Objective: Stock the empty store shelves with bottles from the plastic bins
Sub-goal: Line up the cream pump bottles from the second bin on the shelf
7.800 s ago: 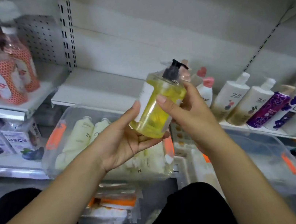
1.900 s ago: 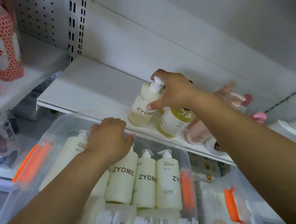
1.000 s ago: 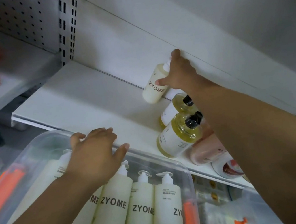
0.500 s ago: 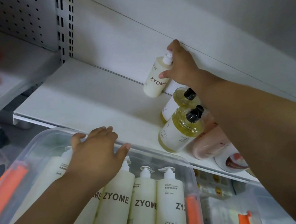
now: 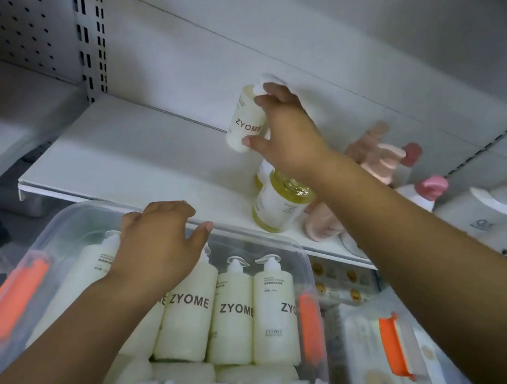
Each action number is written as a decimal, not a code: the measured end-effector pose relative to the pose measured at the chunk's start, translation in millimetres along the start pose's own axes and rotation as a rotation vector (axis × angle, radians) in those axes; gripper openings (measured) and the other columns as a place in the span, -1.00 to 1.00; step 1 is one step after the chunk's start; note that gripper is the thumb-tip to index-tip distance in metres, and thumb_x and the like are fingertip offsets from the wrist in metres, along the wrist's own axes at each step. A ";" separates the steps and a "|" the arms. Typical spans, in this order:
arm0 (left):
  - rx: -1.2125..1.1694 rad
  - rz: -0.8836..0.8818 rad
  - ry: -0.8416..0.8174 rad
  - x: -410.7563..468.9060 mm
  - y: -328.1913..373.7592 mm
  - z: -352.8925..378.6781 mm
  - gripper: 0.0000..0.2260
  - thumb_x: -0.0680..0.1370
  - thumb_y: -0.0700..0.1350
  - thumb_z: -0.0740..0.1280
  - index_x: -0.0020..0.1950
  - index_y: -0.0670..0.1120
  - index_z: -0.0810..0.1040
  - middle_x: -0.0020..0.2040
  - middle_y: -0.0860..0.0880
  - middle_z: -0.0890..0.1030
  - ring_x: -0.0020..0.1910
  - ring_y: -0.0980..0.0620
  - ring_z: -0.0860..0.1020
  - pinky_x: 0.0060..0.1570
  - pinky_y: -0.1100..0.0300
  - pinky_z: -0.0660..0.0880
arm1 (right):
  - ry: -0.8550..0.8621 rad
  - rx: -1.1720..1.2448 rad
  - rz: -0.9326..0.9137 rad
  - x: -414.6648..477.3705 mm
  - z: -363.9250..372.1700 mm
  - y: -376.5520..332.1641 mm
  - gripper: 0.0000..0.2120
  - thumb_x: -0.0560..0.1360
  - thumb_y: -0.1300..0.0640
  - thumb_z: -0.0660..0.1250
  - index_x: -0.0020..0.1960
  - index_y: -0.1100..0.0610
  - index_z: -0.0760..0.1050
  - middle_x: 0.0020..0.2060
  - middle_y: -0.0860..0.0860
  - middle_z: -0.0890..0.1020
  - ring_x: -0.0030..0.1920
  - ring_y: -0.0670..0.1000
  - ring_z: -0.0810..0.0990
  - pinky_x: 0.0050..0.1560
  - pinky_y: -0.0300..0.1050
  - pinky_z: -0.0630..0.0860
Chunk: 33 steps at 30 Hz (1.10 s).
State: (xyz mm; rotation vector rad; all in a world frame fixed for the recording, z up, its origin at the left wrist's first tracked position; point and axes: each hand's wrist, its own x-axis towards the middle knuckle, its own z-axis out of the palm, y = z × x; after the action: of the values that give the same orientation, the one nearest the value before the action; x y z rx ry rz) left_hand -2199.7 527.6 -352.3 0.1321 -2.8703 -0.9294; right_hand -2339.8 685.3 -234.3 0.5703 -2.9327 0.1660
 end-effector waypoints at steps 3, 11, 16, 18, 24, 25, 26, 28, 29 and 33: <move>0.010 0.018 -0.041 -11.4 4.8 -1.7 -0.61 0.59 0.17 0.28 0.32 0.00 0.56 0.32 0.03 0.58 0.36 -0.01 0.44 0.33 0.00 0.23 | -0.007 0.174 -0.016 -72.6 6.3 -10.8 -0.46 0.52 0.03 0.46 0.44 0.15 0.44 0.51 0.04 0.33 0.48 0.02 0.32 0.46 -0.08 0.28; -0.006 0.047 -0.222 -35.7 -2.1 0.3 -0.75 0.50 0.17 0.41 -0.07 0.03 0.51 -0.12 0.10 0.56 -0.05 0.02 0.54 -0.09 0.11 0.43 | -0.172 0.436 0.327 -198.3 70.2 2.5 -0.64 0.50 -0.01 0.47 0.26 0.06 0.57 0.18 -0.08 0.62 0.19 -0.07 0.55 0.12 -0.27 0.40; 0.058 0.010 -0.332 -39.1 -3.0 11.2 -0.57 0.44 0.22 0.46 0.20 0.02 0.55 0.10 0.03 0.52 0.01 0.00 0.51 0.04 0.10 0.44 | -0.315 0.320 0.331 -218.3 78.9 16.9 -0.45 0.48 -0.07 0.47 0.41 0.01 0.40 0.27 -0.03 0.51 0.33 0.03 0.41 0.13 -0.21 0.28; 0.105 -0.003 -0.379 -39.2 -0.7 14.5 -0.46 0.44 0.22 0.46 0.34 0.02 0.49 0.23 -0.01 0.47 0.10 -0.04 0.52 0.14 0.05 0.46 | -0.379 0.286 0.291 -217.3 82.3 17.0 -0.32 0.42 -0.15 0.50 0.44 -0.05 0.34 0.28 -0.06 0.48 0.35 0.03 0.36 0.18 -0.16 0.29; 0.201 -0.041 -0.452 -30.4 4.4 16.9 -0.34 0.43 0.19 0.49 0.46 0.04 0.39 0.31 -0.08 0.39 0.25 -0.12 0.48 0.23 -0.01 0.45 | -0.424 0.212 0.257 -204.1 79.0 15.4 -0.20 0.38 -0.21 0.52 0.47 0.05 0.28 0.34 0.02 0.36 0.47 0.06 0.15 0.49 -0.09 0.11; 0.205 -0.044 -0.459 -29.2 6.1 16.8 -0.34 0.42 0.19 0.50 0.45 0.04 0.39 0.30 -0.09 0.39 0.26 -0.13 0.48 0.22 0.01 0.45 | -0.418 0.222 0.264 -204.1 79.7 16.1 -0.22 0.37 -0.20 0.54 0.44 0.06 0.29 0.33 0.03 0.36 0.46 0.08 0.17 0.48 -0.07 0.15; 0.208 -0.047 -0.465 -28.4 7.5 17.1 -0.35 0.42 0.18 0.50 0.45 0.04 0.40 0.30 -0.09 0.39 0.26 -0.14 0.47 0.20 0.03 0.43 | -0.409 0.229 0.267 -204.6 81.0 17.0 -0.24 0.36 -0.20 0.54 0.41 0.06 0.31 0.31 0.03 0.37 0.45 0.09 0.19 0.45 -0.06 0.20; 0.211 -0.051 -0.471 -27.3 8.7 18.0 -0.35 0.41 0.19 0.51 0.43 0.03 0.40 0.29 -0.10 0.39 0.27 -0.14 0.47 0.17 0.04 0.41 | -0.391 0.251 0.278 -206.2 83.3 19.2 -0.27 0.36 -0.17 0.55 0.38 0.06 0.33 0.29 0.03 0.39 0.43 0.09 0.21 0.36 -0.10 0.25; 0.211 -0.053 -0.475 -27.3 8.1 17.9 -0.36 0.41 0.19 0.51 0.41 0.03 0.40 0.28 -0.09 0.39 0.26 -0.14 0.47 0.17 0.04 0.42 | -0.382 0.263 0.288 -206.4 84.6 19.8 -0.29 0.36 -0.15 0.56 0.38 0.05 0.35 0.29 0.03 0.39 0.41 0.09 0.22 0.32 -0.14 0.25; 0.215 -0.047 -0.460 -27.3 6.9 20.8 -0.45 0.47 0.18 0.45 0.38 0.01 0.41 0.26 -0.08 0.38 0.24 -0.13 0.47 0.17 0.01 0.44 | -0.343 0.252 0.299 -203.8 86.0 20.5 -0.33 0.38 -0.15 0.55 0.38 0.05 0.41 0.23 0.02 0.39 0.34 0.06 0.26 0.22 -0.20 0.23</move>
State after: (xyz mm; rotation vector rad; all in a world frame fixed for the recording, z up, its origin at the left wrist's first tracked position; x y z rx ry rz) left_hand -2176.0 548.5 -367.4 0.0026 -3.4026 -0.7332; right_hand -2171.6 766.4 -354.5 0.1976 -3.3462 0.5272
